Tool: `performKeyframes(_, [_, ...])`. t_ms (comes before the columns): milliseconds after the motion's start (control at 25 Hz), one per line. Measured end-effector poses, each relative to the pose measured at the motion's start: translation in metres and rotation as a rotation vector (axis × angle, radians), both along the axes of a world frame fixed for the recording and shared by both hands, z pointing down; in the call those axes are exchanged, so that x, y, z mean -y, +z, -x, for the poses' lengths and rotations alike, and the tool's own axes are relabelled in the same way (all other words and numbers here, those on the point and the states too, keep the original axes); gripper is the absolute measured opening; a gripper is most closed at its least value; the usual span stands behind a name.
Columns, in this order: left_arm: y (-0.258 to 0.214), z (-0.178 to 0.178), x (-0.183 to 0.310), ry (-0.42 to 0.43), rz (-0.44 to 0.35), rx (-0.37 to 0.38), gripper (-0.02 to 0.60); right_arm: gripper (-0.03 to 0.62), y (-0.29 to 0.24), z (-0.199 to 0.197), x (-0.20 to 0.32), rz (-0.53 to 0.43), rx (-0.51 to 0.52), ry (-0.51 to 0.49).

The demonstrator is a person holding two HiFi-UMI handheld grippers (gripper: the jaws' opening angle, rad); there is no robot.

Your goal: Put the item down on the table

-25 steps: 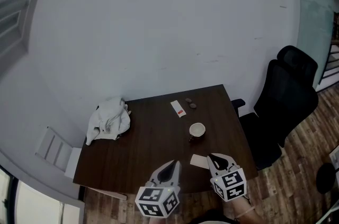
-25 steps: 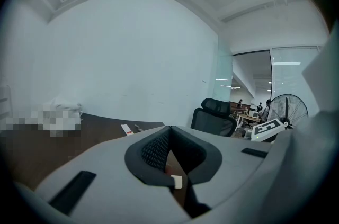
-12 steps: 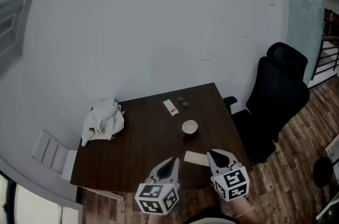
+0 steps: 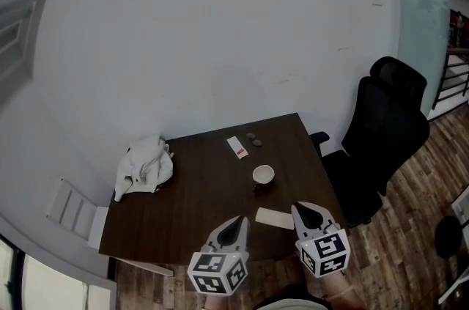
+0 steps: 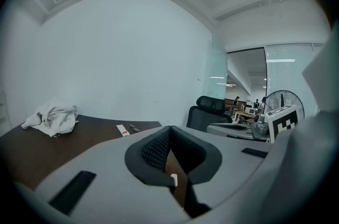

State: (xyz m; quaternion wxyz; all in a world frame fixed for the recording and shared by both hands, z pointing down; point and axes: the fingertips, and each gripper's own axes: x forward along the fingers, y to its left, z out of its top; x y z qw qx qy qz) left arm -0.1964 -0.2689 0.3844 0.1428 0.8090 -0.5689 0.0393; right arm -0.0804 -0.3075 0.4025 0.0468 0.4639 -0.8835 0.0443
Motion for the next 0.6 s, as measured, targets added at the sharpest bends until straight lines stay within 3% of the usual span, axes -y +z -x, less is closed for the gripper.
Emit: performKeyframes(600, [0.002,-0.010,-0.001,-0.008,0.012,0.025,0.018,0.008,-0.003,-0.013,-0.003,-0.008,0.010,0.007])
